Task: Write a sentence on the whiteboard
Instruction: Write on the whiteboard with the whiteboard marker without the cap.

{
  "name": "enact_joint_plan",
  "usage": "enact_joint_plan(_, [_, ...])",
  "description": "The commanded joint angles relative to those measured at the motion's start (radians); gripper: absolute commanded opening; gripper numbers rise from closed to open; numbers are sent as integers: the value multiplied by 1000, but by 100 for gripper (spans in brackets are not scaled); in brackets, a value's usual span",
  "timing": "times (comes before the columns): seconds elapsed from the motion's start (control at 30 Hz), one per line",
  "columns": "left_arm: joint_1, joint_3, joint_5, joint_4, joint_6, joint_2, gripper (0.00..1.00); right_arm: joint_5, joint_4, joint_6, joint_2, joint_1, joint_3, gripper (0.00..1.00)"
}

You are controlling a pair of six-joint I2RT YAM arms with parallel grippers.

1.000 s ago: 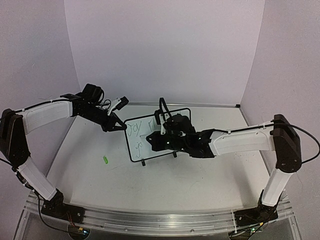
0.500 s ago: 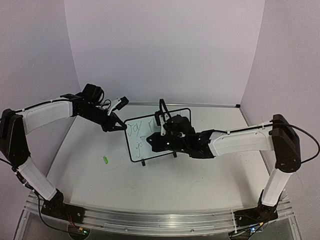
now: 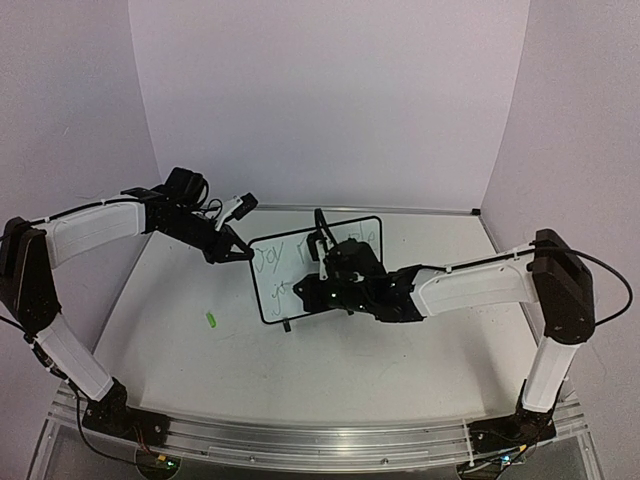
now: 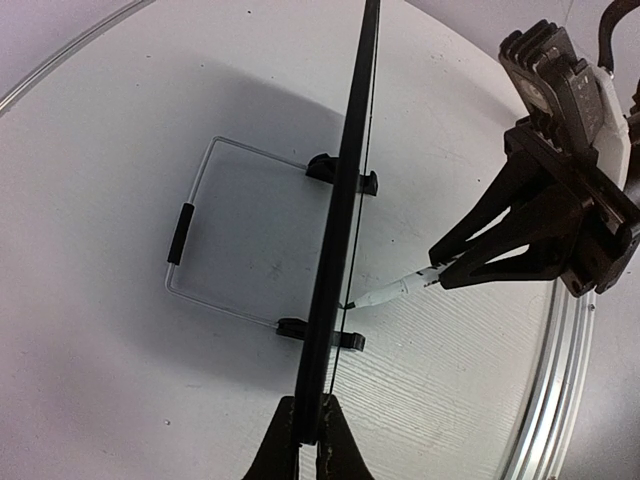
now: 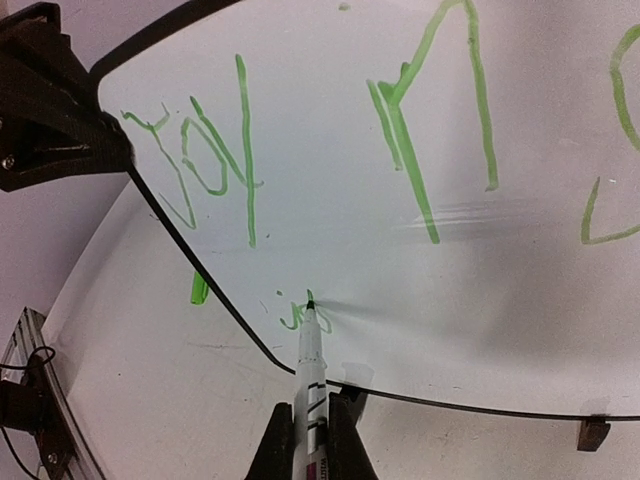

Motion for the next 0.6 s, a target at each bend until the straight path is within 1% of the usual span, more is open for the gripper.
enact_joint_plan(0.0, [-10,8,-88,-40,41,32,0,42,6,10,10,-5,9,0])
enact_joint_plan(0.27, [-10,7,-88,-40,41,30,0,93,-26,14,-27,-5,-30,0])
enact_joint_plan(0.57, [-14,6,-91,-40,41,23,0,91,-40,18,-37,-4,-48,0])
